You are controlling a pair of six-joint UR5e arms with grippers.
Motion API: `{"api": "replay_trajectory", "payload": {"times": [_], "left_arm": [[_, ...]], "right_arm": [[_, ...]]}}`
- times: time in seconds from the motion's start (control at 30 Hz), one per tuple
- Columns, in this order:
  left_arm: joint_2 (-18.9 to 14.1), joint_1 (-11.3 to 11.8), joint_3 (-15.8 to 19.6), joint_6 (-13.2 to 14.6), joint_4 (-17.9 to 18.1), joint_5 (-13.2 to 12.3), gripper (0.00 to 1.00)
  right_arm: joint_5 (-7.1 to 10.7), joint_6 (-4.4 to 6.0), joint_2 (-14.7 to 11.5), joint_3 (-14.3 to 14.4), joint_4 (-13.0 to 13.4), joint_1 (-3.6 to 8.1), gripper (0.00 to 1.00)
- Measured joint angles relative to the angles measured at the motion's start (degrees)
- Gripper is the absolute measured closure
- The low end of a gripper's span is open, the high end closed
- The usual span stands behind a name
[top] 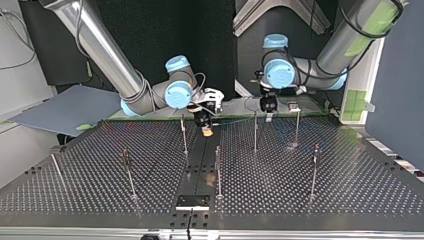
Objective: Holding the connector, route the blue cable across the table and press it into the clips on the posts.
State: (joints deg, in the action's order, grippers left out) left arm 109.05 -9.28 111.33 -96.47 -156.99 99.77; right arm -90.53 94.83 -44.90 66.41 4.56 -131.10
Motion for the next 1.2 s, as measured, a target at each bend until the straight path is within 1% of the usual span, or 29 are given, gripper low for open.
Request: {"api": "replay_trajectory", "payload": {"times": [0.1,0.2,0.47,0.57,0.83,1.0,1.1,1.2], "left_arm": [[-1.3,-0.9,0.2,0.1,-0.3,1.0,0.00],[-1.8,-1.8,0.2,0.2,-0.7,1.6,0.00],[-2.0,-4.5,1.5,-0.1,-0.6,1.8,0.00],[-2.0,-5.5,1.8,-0.7,-0.1,1.8,0.00],[-1.9,-7.7,1.8,-3.5,3.2,2.1,0.00],[-1.8,-8.4,0.7,-4.6,5.0,2.2,0.00],[-1.0,-8.8,-0.7,-4.9,4.8,2.2,0.00],[0.2,-9.3,-2.1,-5.0,3.9,2.4,0.00]], "right_arm": [[0.00,0.02,0.0,0.0,-0.1,0.00,1.00],[0.00,0.02,0.0,0.0,-0.1,0.00,1.00],[0.00,0.08,-0.1,0.0,-0.1,0.34,1.00],[0.00,0.10,-0.1,0.0,-0.4,0.62,1.00],[0.00,-0.03,-0.2,0.0,-1.6,1.15,1.00],[0.00,-0.09,-0.6,0.0,-1.9,1.22,1.00],[0.00,-0.03,-1.1,0.0,-1.9,1.22,1.00],[0.00,0.05,-1.6,0.0,-1.9,1.23,1.00]]}}
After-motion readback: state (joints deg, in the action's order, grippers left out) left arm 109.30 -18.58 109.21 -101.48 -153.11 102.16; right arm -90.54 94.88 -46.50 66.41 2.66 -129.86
